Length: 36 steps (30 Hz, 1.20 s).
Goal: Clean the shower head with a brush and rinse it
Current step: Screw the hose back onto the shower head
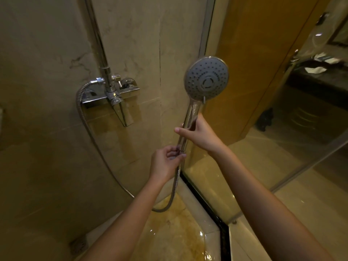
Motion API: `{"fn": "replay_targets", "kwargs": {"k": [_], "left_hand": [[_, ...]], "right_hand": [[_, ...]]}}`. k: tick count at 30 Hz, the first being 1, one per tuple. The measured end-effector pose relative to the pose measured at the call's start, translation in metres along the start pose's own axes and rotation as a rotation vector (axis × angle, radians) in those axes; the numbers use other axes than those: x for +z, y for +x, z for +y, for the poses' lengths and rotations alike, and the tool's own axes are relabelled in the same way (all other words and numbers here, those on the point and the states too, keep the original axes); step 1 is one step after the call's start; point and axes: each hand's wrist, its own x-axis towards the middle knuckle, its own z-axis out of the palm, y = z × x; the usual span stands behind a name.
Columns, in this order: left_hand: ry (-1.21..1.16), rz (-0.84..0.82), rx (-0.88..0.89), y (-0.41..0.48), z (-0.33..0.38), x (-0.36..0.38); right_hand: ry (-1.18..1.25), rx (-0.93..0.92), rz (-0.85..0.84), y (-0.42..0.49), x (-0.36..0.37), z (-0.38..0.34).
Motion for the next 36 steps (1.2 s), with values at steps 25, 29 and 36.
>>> {"fn": "replay_targets", "kwargs": {"k": [25,29,36], "left_hand": [[-0.047,-0.003,-0.018,-0.006,-0.001,-0.005],[-0.032,-0.005,0.0,-0.009,-0.005,0.0],[0.012,-0.103,-0.019,-0.01,-0.006,-0.002]], "right_hand": [[0.098,-0.071,-0.344,-0.011,-0.023,0.002],[0.134,-0.072,-0.253,-0.012,-0.021,0.006],[0.001,-0.14,-0.098,-0.012,-0.007,0.017]]}}
